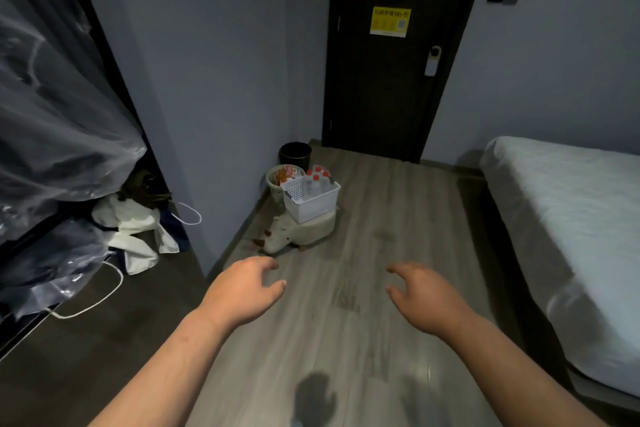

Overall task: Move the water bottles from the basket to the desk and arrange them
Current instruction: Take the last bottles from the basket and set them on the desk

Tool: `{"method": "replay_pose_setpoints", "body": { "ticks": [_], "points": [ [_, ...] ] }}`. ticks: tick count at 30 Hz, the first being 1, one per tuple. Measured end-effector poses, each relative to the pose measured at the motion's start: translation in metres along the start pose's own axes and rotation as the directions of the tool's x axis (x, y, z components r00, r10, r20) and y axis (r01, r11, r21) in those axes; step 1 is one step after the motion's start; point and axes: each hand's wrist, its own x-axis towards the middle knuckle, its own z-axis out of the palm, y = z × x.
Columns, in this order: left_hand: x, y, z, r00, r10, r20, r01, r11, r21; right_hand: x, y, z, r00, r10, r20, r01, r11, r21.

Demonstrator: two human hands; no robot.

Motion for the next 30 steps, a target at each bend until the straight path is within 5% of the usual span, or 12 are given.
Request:
{"method": "replay_pose_setpoints", "body": {
  "ticks": [12, 25, 30],
  "points": [
    [0.186, -0.05, -0.019, 0.998, -0.002, 0.062, 0.0, 0.999, 0.033, 0.173, 0.006, -0.02, 0.997, 0.051, 0.062, -0.049, 0.998, -0.026],
    [0.326, -0.015, -0.002, 0.992, 0.009, 0.125, -0.009, 1.0, -0.003, 0.301, 0.057, -0.038, 0.987, 0.117, 0.108, -0.122, 0.992, 0.041],
    [0.387, 0.0, -0.006, 0.995, -0.036, 0.097, 0.034, 0.999, 0.017, 0.377, 0.084, -0.044, 0.999, 0.023, 0.043, -0.025, 0.998, 0.056]
  ]
}}
